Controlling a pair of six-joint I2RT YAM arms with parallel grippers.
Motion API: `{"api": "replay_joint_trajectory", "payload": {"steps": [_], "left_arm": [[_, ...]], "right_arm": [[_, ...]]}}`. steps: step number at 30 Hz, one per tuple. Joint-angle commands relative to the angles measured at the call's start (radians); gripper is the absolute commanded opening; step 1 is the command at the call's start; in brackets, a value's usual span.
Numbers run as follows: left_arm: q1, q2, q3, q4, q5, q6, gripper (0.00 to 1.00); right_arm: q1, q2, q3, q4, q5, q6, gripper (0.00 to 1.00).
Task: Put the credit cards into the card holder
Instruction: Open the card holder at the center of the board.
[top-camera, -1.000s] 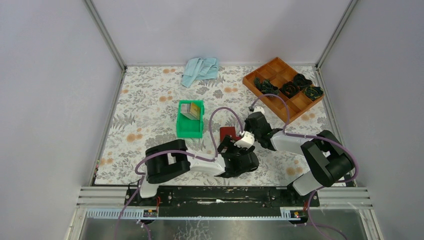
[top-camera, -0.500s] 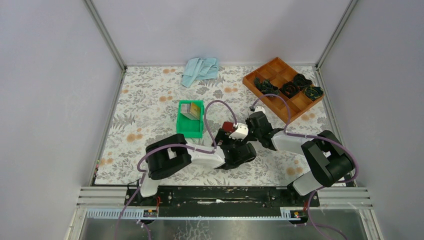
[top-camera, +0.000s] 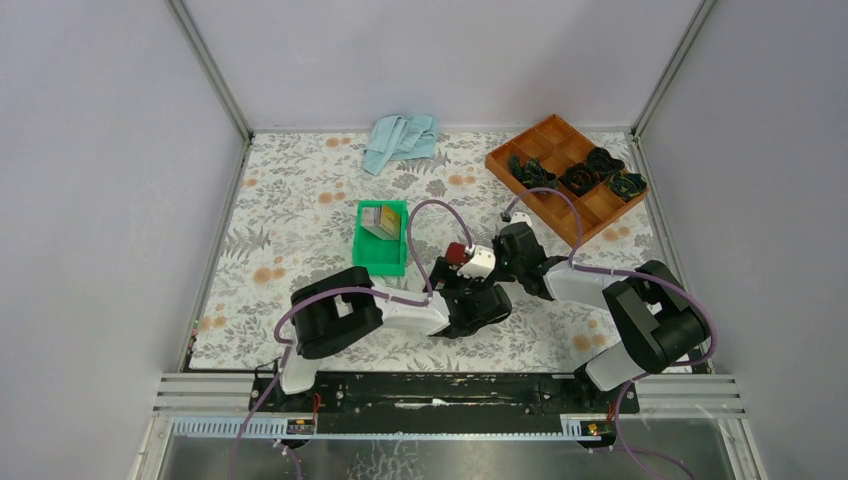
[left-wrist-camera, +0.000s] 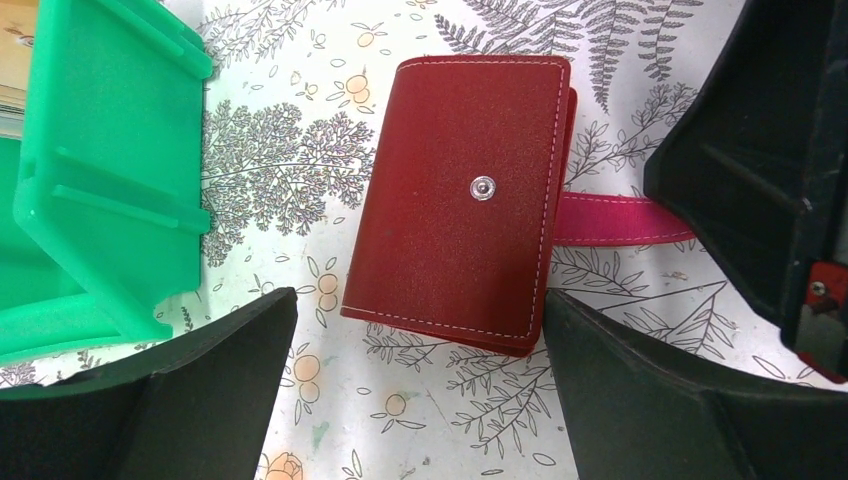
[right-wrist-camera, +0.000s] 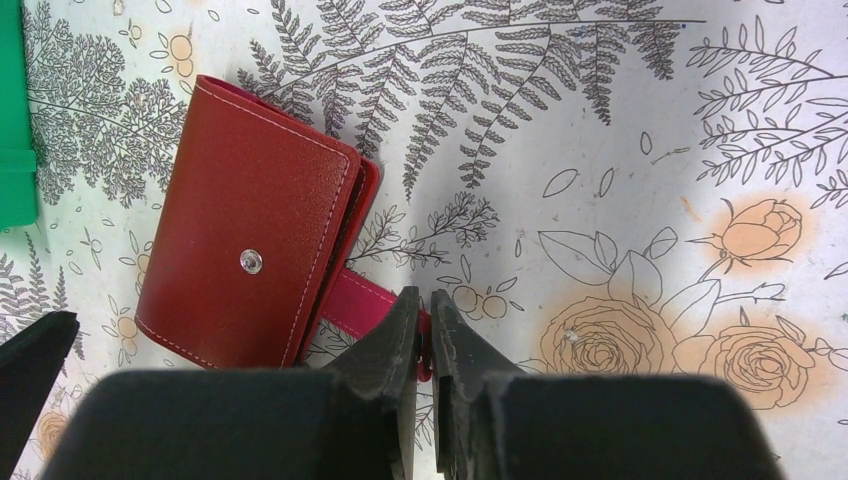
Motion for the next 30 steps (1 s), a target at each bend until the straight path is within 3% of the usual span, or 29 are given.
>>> {"api": "replay_joint_trajectory", "payload": {"steps": [1,10,19,30], "left_arm": [[0.009,-0.032,-0.026,0.055,0.01,0.016,0.99],[0.009,-0.028,-0.031,0.089,0.024,0.053,0.97],[0.033,-0.058,-0.051,0.104,0.033,0.057,0.8],[0.048,-0.112,-0.058,0.104,0.051,0.082,0.76]], "right_arm": [[-0.013,0.004,-0.004,-0.005,-0.011,0.002,0.06],[-0.014,0.004,-0.01,-0.003,-0.015,0.001,0.05],[-0.017,0.007,-0.014,-0.004,-0.012,-0.005,0.0],[-0.032,0.018,-0.018,-0.005,-0.009,-0.016,0.0]]}}
